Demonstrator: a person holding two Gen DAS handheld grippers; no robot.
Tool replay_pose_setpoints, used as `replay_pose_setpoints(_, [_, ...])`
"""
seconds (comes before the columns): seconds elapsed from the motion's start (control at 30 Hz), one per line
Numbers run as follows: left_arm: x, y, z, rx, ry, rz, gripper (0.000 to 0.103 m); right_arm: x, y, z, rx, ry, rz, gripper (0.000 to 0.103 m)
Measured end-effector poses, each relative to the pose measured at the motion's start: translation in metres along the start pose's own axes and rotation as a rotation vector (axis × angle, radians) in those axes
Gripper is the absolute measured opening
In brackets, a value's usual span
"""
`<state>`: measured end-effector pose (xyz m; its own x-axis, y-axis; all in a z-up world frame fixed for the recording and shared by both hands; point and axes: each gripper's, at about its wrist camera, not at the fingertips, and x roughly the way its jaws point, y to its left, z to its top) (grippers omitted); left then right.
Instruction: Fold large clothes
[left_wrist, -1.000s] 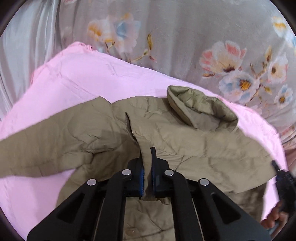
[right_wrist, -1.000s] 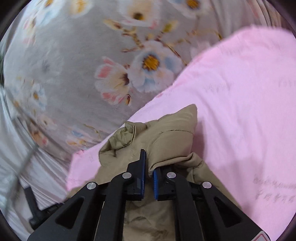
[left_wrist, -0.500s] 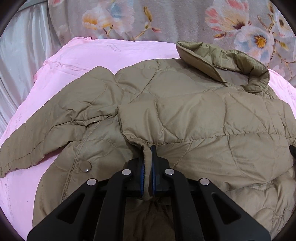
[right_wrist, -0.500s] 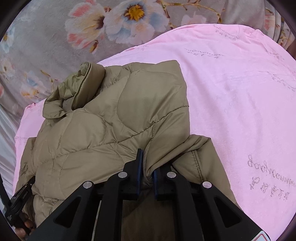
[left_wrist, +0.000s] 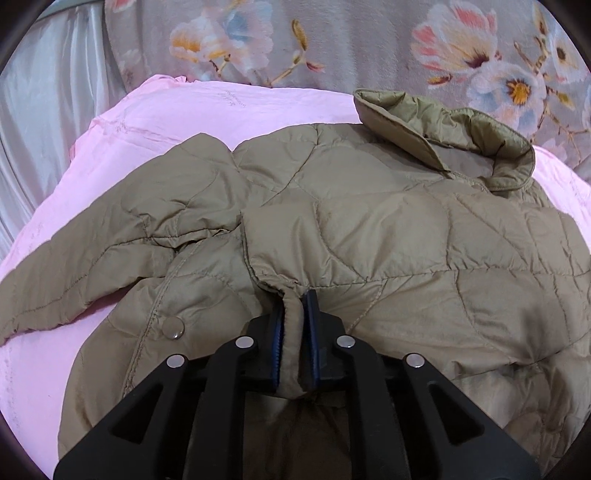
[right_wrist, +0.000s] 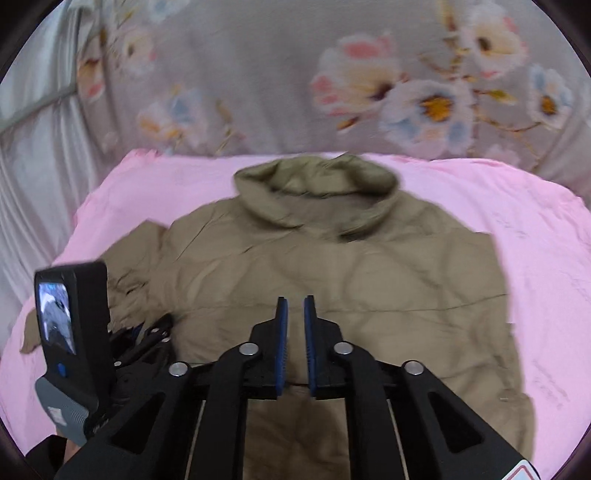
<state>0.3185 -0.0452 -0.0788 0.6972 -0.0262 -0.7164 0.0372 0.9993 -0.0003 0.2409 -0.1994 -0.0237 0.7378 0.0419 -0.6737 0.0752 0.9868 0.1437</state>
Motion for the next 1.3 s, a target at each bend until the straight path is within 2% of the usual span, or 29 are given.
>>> replay_pose_setpoints(0.07, [0.0, 0.002, -0.001, -0.011, -0.001, -0.01, 0.011, 0.022, 0.009, -0.007, 0.016, 0.056, 0.027, 0.004])
replay_pose_setpoints(0.13, [0.0, 0.002, -0.001, -0.012, -0.001, -0.012, 0.012, 0.04, 0.01, -0.015, 0.02, 0.105, 0.007, 0.004])
replay_pose_setpoints(0.3, [0.0, 0.002, -0.001, -0.015, -0.003, -0.02, 0.013, 0.055, 0.006, -0.03, 0.044, 0.154, 0.005, 0.002])
replay_pose_setpoints(0.63, [0.0, 0.007, -0.001, -0.046, -0.002, -0.053, 0.016, 0.063, 0.016, -0.041, -0.024, 0.128, -0.055, 0.002])
replay_pose_setpoints(0.77, [-0.008, 0.028, -0.004, -0.144, -0.012, -0.127, 0.028, 0.064, 0.015, -0.04, -0.019, 0.13, -0.049, 0.002])
replay_pose_setpoints(0.83, [-0.024, 0.052, -0.009, -0.205, -0.011, -0.16, 0.032, 0.064, 0.015, -0.041, -0.018, 0.13, -0.049, 0.002])
replay_pose_setpoints(0.9, [-0.042, 0.082, -0.015, -0.264, -0.018, -0.156, 0.047, 0.064, 0.015, -0.041, -0.019, 0.131, -0.051, 0.002])
replay_pose_setpoints(0.93, [-0.052, 0.103, -0.019, -0.301, -0.025, -0.127, 0.056, 0.063, 0.015, -0.041, -0.02, 0.131, -0.051, 0.002])
replay_pose_setpoints(1.07, [-0.075, 0.194, -0.029, -0.462, -0.033, -0.026, 0.068, 0.063, 0.015, -0.041, -0.017, 0.13, -0.049, 0.002])
replay_pose_setpoints(1.17, [-0.079, 0.283, -0.044, -0.638, -0.007, 0.069, 0.068, 0.062, 0.015, -0.041, -0.017, 0.127, -0.05, 0.002])
replay_pose_setpoints(1.23, [-0.079, 0.326, -0.054, -0.74, 0.004, 0.125, 0.068, 0.062, 0.015, -0.041, -0.018, 0.126, -0.05, 0.002])
replay_pose_setpoints(1.3, [-0.077, 0.36, -0.064, -0.844, 0.009, 0.136, 0.068, 0.062, 0.015, -0.041, -0.02, 0.126, -0.053, 0.002])
